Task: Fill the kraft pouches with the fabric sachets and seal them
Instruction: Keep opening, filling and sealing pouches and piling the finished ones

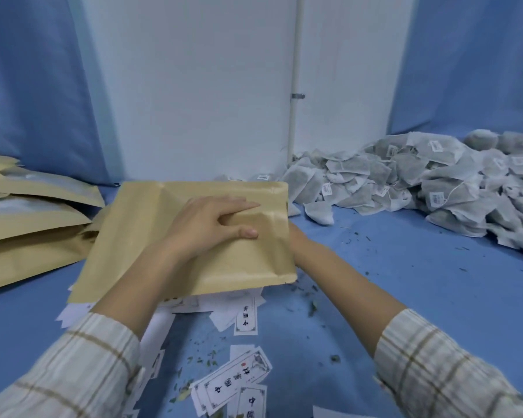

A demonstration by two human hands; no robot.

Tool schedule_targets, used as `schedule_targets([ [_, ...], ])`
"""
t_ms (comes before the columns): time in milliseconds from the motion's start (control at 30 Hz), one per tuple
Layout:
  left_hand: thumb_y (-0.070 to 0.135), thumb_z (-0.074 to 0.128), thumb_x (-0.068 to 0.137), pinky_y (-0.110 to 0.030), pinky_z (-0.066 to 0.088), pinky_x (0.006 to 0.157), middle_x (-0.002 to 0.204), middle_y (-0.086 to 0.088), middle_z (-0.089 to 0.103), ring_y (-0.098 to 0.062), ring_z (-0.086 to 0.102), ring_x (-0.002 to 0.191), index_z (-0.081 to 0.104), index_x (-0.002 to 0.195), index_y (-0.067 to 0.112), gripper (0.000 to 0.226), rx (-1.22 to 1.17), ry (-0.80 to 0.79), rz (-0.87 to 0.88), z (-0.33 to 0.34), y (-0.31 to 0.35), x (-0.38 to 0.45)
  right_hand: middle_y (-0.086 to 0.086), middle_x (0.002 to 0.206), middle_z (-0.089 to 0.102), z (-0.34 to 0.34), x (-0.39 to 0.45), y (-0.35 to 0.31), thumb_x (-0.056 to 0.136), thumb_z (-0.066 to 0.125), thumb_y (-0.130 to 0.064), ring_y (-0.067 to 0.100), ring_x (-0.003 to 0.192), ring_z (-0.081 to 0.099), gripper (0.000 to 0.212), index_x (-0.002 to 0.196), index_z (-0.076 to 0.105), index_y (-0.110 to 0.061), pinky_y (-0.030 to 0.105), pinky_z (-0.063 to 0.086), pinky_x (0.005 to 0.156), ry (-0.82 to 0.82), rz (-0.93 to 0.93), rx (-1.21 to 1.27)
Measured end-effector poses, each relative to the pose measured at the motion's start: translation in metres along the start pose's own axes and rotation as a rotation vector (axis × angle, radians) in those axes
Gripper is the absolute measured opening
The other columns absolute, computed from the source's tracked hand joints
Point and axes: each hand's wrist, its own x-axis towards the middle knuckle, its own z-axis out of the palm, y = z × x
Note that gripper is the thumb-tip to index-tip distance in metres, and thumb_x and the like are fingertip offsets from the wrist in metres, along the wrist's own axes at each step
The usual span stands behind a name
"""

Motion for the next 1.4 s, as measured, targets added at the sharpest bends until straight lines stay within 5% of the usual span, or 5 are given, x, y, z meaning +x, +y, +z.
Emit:
schedule_targets([
  [167,0.053,0.070,0.073,-0.033,0.021,0.114,0.142,0.012,0.046,-0.010,0.034,0.137,0.055,0.124,0.047,0.053,0.053,0.049,-0.132,0.025,-0.024,0.026,-0.007,0.097,0.064,-0.021,0.016,0.050,0.089,0.059,-0.016,0.008,0.090,0.057,0.027,0.115,0.064,-0.020,0.028,0.051,0.080,0.217,-0.110,-0.094],
  [467,0.046,0.074,0.069,-0.040,0.015,0.117,0.143,0.013,0.045,-0.008,0.032,0.138,0.055,0.123,0.046,0.057,-0.071,0.041,-0.183,0.050,-0.062,0.070,0.016,0.150,0.017,-0.026,0.071,0.142,0.093,0.047,-0.030,0.036,0.129,0.029,0.051,0.142,0.032,-0.025,0.040,0.032,0.103,0.257,0.455,-0.582],
  [833,0.040,0.078,0.068,-0.036,0.018,0.117,0.139,0.014,0.049,-0.006,0.035,0.136,0.053,0.119,0.051,0.058,-0.154,0.182,-0.213,0.071,-0.091,0.083,-0.003,0.079,0.059,-0.043,0.092,0.148,0.092,0.046,-0.024,0.009,0.066,0.056,0.020,0.103,0.061,-0.015,0.023,0.045,0.061,0.857,0.293,0.350],
  [1033,0.045,0.076,0.064,-0.039,0.017,0.117,0.140,0.014,0.049,-0.005,0.033,0.137,0.054,0.119,0.050,0.060,-0.155,0.182,-0.205,0.071,-0.092,0.082,0.003,0.056,0.059,-0.038,0.088,0.135,0.091,0.050,-0.005,0.013,0.045,0.055,0.020,0.073,0.057,-0.005,0.022,0.049,0.046,0.527,0.306,1.133],
  [1400,0.053,0.069,0.055,-0.008,0.021,0.107,0.131,0.027,0.050,0.010,0.037,0.128,0.058,0.113,0.053,0.059,-0.220,0.104,-0.110,0.070,-0.085,0.080,-0.007,0.054,0.054,-0.001,0.103,0.089,0.084,0.057,-0.012,0.007,0.046,0.046,0.006,0.080,0.060,-0.014,0.018,0.038,0.049,-0.014,0.074,0.117],
])
